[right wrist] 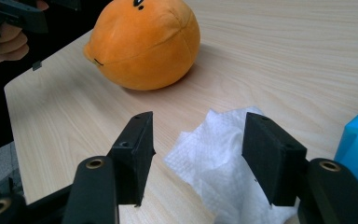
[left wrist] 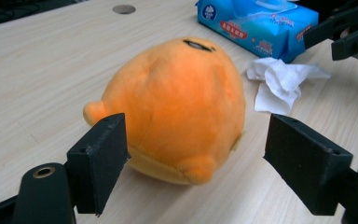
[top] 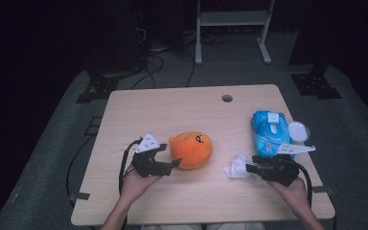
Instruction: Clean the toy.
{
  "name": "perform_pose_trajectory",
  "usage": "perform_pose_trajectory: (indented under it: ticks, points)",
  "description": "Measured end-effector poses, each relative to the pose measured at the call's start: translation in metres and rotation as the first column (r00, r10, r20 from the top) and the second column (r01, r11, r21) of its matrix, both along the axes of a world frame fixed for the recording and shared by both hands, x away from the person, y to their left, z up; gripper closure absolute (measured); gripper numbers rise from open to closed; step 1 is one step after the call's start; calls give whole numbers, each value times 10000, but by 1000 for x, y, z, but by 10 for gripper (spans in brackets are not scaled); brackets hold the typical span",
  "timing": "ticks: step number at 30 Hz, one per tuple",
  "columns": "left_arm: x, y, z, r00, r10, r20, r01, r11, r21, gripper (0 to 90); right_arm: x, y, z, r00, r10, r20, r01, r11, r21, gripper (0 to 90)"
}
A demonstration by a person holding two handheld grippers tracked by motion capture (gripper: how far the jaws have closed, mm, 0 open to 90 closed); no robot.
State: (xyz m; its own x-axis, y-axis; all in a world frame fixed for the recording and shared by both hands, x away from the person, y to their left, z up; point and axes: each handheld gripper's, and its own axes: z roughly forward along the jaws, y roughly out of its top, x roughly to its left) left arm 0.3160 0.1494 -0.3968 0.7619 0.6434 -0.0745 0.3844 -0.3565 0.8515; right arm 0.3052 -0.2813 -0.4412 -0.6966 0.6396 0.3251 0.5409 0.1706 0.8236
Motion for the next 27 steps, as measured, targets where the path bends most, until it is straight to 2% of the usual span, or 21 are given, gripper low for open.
perform_pose_trajectory:
  ticks: [11, 20, 24, 27]
  points:
    - [-3, 13, -3, 9990, 256, -353, -263, 9995, -179, 162, -1, 2, 0, 9999, 106, -10, -106, 9999, -75, 422]
    - [-7, 18, -3, 9983, 390, -444, -404, 9987, -311, 126, -2, 1, -1, 9998, 176, -87, -177, 9998, -107, 423]
    - [-9, 23, -4, 9977, 449, -507, -465, 9985, -302, 115, -1, 1, -1, 9998, 173, -98, -174, 9998, -77, 422]
    - [-12, 29, -7, 9968, 554, -581, -563, 9983, -135, 109, 0, 2, -2, 9997, 213, -128, -214, 9997, -75, 422]
